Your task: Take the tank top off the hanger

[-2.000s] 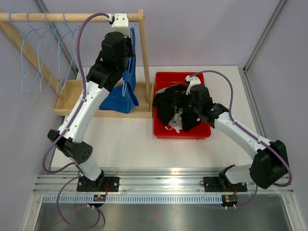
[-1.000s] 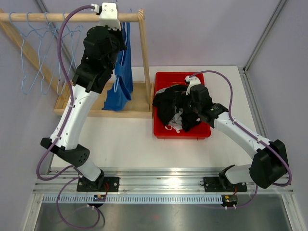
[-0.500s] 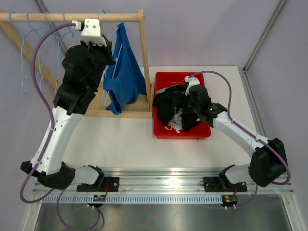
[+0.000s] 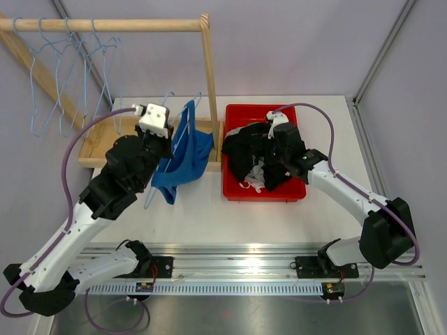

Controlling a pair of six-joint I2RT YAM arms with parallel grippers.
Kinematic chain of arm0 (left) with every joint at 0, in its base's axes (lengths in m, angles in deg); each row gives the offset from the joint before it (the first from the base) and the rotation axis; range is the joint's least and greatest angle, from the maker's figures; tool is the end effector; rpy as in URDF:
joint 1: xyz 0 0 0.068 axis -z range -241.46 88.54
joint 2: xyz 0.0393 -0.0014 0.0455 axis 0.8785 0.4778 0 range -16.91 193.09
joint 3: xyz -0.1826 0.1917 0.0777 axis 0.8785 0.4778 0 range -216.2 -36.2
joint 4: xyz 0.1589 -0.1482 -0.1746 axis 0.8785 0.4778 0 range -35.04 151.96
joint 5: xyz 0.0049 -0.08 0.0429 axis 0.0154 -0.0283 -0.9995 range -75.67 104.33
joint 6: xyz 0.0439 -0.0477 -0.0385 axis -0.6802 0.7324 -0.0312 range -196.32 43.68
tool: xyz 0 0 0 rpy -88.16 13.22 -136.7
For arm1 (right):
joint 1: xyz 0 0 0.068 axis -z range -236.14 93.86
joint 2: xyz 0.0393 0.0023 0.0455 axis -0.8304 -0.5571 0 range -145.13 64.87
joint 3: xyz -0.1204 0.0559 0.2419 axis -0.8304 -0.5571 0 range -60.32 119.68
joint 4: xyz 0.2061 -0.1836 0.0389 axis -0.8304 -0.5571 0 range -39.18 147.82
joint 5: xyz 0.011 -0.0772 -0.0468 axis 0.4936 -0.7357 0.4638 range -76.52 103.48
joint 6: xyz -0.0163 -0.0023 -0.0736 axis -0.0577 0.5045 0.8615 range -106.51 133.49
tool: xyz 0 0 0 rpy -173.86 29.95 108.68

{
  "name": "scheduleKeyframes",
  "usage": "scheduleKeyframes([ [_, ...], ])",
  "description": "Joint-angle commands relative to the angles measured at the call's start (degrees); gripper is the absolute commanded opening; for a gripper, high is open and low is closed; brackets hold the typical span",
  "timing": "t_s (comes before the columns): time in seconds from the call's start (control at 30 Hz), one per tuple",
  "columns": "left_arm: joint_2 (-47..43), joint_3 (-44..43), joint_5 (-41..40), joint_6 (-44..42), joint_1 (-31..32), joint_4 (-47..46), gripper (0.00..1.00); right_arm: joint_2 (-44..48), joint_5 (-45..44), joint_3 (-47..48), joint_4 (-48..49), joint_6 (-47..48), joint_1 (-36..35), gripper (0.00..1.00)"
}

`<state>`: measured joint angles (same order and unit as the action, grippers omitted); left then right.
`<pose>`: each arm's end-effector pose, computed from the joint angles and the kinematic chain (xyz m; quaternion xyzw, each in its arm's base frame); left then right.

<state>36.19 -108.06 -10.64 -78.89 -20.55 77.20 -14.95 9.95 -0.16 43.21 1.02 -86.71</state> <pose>0.1845 -0.1245 0.4607 0.1258 0.7154 -0.0710 0.6837 0.3073 0.1770 0.2670 -0.1247 0.8749 0.1460 0.4446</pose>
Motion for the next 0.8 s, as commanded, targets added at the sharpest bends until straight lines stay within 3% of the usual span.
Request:
scheduleKeyframes([
  [0.0,-4.5,4.1,-5.6,-0.7,4.7,-3.6,0.0,-0.3,-0.1,0.9,2.0,-0.1,-0.5,0.99],
  [0.27,-7.5,7.8,-9.2,2.3,16.1,8.3,0.0,-1.0,-0.6,1.1,2.0,0.1,-0.5,1.0],
  [0.47,-7.0,9.8,-13.4,7.1,30.5,13.0,0.0,-1.7,-1.0,1.2,1.8,0.3,-0.5,0.99],
  [0.6,-5.6,10.7,-17.6,9.9,39.5,12.1,0.0,-1.7,-1.2,1.3,1.9,0.3,-0.5,0.99],
  [0.77,-3.3,10.9,-22.7,11.6,45.9,8.9,0.0,-1.5,-2.4,1.2,1.6,0.6,-0.5,0.99],
])
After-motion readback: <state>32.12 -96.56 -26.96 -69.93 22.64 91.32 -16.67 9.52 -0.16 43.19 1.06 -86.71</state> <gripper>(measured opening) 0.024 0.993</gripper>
